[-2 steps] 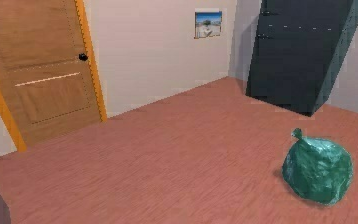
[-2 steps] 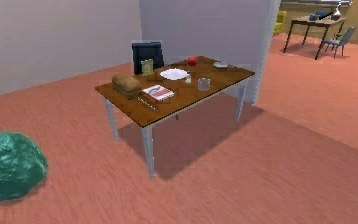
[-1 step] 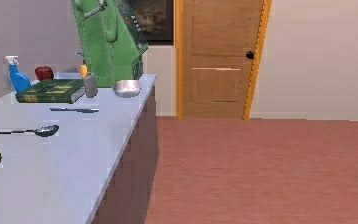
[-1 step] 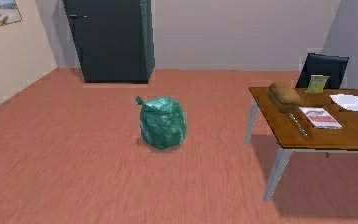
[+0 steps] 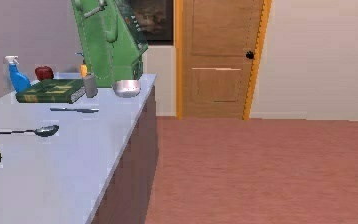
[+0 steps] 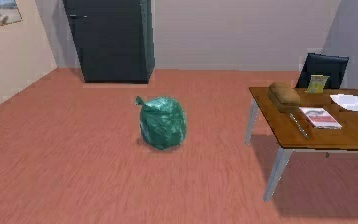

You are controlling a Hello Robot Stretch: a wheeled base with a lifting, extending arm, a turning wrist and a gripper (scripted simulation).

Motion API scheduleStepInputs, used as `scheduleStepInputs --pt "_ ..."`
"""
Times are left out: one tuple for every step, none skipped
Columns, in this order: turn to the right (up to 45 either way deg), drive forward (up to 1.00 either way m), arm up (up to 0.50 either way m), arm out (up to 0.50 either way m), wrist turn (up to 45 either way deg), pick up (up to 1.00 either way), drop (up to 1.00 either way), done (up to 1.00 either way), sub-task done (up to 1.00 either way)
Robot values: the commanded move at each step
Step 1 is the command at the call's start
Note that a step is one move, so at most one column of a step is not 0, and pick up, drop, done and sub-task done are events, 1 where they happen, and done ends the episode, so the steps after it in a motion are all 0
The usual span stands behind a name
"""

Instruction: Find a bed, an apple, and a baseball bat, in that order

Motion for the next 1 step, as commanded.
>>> scheduleStepInputs --pt "45.0 0.0 0.0 0.0 0.0 0.0 0.0 0.0 0.0"
